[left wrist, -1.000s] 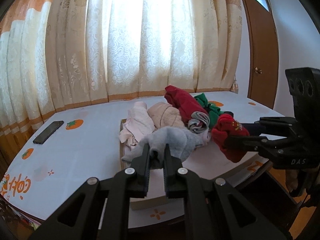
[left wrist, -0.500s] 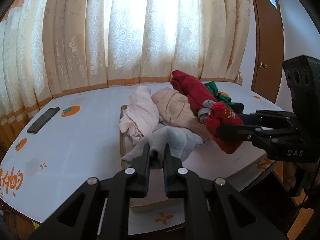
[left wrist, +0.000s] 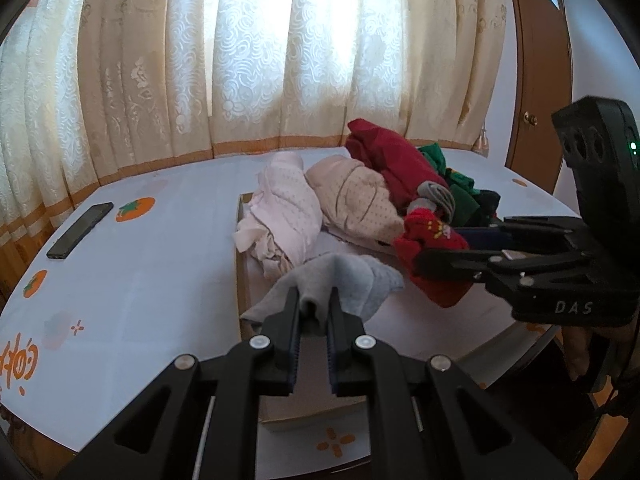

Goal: Take underwear out of drawer
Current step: 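Carry both held socks over the cardboard tray, then open both grippers to drop the white and red socks into the tray, then lower both open tools back down into the open drawer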

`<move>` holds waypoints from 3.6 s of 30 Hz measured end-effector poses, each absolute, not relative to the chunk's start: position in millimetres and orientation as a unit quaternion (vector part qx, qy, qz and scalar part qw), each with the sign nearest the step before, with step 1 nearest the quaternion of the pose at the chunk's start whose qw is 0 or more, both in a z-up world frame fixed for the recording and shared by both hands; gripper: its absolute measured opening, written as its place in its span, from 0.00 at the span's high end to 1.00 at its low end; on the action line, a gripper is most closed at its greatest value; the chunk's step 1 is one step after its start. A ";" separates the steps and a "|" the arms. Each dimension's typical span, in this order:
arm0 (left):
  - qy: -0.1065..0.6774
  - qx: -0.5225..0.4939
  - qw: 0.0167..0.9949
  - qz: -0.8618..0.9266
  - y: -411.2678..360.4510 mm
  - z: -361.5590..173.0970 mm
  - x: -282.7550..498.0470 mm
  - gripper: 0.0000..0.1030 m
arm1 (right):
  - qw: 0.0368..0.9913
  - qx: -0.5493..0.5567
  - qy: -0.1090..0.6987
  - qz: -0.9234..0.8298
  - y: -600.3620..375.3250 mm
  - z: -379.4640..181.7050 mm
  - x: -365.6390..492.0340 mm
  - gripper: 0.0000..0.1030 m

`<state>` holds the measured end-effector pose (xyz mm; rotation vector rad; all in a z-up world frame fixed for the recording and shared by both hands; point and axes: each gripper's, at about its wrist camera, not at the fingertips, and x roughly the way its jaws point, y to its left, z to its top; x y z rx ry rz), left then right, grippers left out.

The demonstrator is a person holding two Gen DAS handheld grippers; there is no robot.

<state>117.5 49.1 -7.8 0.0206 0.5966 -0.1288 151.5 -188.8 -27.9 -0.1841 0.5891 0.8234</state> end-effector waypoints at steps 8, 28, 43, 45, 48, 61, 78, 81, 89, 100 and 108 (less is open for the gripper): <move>0.305 0.010 0.951 -0.060 49.5 -13.6 123.2 0.92 | 0.866 -0.098 0.303 0.385 -178.7 -38.2 157.5 0.63; 0.315 0.013 0.947 -0.061 48.8 -24.0 120.2 0.87 | 0.861 -0.107 0.316 0.384 -173.3 -47.1 155.2 0.61; 0.303 0.006 0.951 -0.063 47.3 -17.3 107.5 0.73 | 0.866 -0.102 0.304 0.383 -176.6 -44.8 145.0 0.45; 0.298 0.007 0.953 -0.062 45.9 -14.9 103.3 0.69 | 0.866 -0.101 0.302 0.385 -178.9 -43.6 142.3 0.44; 0.291 0.004 0.955 -0.061 45.0 -11.9 99.0 0.58 | 0.868 -0.099 0.301 0.382 -180.5 -42.3 140.8 0.42; 0.286 -0.013 0.956 -0.060 44.8 -11.7 82.6 0.46 | 0.865 -0.091 0.305 0.388 -190.8 -41.8 128.1 0.40; 0.296 -0.014 0.950 -0.097 16.8 -21.6 47.2 0.39 | 0.856 -0.112 0.312 0.396 -229.6 -42.8 78.4 0.38; 0.308 -0.010 0.945 -0.110 7.4 -29.0 41.2 0.38 | 0.855 -0.118 0.317 0.393 -242.4 -46.1 66.9 0.37; 0.345 0.010 0.929 -0.137 -19.1 -54.7 26.7 0.37 | 0.855 -0.121 0.339 0.373 -282.8 -68.0 44.8 0.35; 0.406 0.048 0.898 -0.164 -47.2 -87.1 26.4 0.35 | 0.835 -0.135 0.407 0.344 -322.7 -126.3 39.1 0.35; 0.441 0.086 0.875 -0.182 -60.6 -106.4 24.1 0.32 | 0.811 -0.157 0.450 0.338 -322.9 -159.6 42.3 0.35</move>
